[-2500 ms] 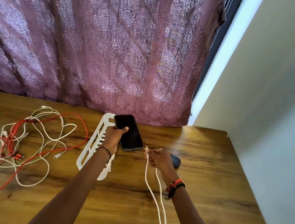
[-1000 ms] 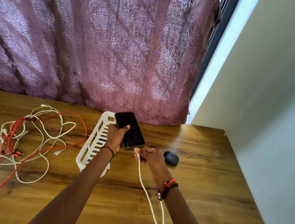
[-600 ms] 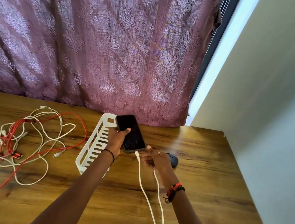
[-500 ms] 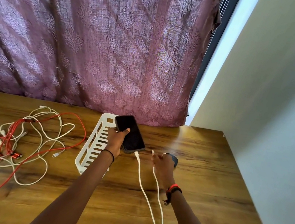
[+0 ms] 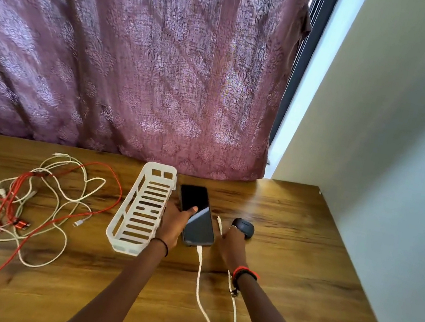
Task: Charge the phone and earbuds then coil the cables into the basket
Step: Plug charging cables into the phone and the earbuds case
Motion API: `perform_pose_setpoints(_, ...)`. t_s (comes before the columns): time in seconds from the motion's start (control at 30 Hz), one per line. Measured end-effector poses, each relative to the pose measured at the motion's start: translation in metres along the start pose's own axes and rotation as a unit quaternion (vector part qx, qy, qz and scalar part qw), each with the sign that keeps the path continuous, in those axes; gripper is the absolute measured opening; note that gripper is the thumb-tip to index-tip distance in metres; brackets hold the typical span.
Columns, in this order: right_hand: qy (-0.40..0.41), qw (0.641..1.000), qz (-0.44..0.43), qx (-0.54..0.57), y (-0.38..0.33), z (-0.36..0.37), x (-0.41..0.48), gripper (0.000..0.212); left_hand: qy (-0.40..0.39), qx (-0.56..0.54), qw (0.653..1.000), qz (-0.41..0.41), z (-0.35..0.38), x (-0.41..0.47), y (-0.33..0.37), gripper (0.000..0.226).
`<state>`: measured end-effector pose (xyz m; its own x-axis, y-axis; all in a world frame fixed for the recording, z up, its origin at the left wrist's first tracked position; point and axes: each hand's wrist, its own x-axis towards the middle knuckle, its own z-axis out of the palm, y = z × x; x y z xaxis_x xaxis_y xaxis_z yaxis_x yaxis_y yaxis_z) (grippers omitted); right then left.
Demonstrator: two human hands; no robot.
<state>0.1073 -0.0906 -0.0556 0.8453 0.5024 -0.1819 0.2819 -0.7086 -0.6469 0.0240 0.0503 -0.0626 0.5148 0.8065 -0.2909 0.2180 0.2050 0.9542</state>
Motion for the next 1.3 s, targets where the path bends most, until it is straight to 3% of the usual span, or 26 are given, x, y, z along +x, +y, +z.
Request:
perform_pose_setpoints(0.1,0.02,1.0,0.011,0.018,0.008,-0.005,0.001,0.025,-0.005,0.044,0.999,-0.017,0.003,-0.015,-0.006,0.073)
perform_pose_setpoints(0.23,0.038,0.992,0.038,0.113,0.013,-0.016,-0.002,0.018,-0.016,0.079,0.996,-0.033,0.005,-0.063,0.017,0.034)
perform_pose_setpoints(0.4,0.047,0.961,0.083,0.259,0.021,-0.031,-0.009,0.011,-0.044,0.087,0.993,-0.062,0.008,-0.065,-0.003,0.039)
perform_pose_setpoints(0.67,0.065,0.928,0.116,0.347,0.029,-0.043,-0.012,0.01,-0.073,0.14,0.986,-0.048,0.007,-0.067,-0.011,0.035)
perform_pose_setpoints(0.87,0.058,0.906,0.124,0.4,0.037,-0.053,-0.014,0.01,-0.037,0.312,0.949,0.029,0.004,-0.062,-0.023,0.051)
perform_pose_setpoints(1.03,0.054,0.899,0.134,0.412,0.044,-0.059,-0.013,0.011,0.013,0.356,0.932,0.07,0.008,-0.071,-0.015,0.06)
perform_pose_setpoints(1.13,0.059,0.873,0.153,0.459,0.045,-0.063,-0.014,0.006,0.036,0.406,0.903,0.136,0.016,-0.074,-0.008,0.05)
perform_pose_setpoints(1.2,0.063,0.858,0.162,0.483,0.045,-0.066,-0.013,0.005,0.037,0.393,0.9,0.185,0.027,-0.073,0.001,0.036)
perform_pose_setpoints(1.3,0.057,0.864,0.152,0.477,0.046,-0.069,-0.016,0.005,-0.013,0.343,0.905,0.252,0.05,-0.068,0.016,0.021)
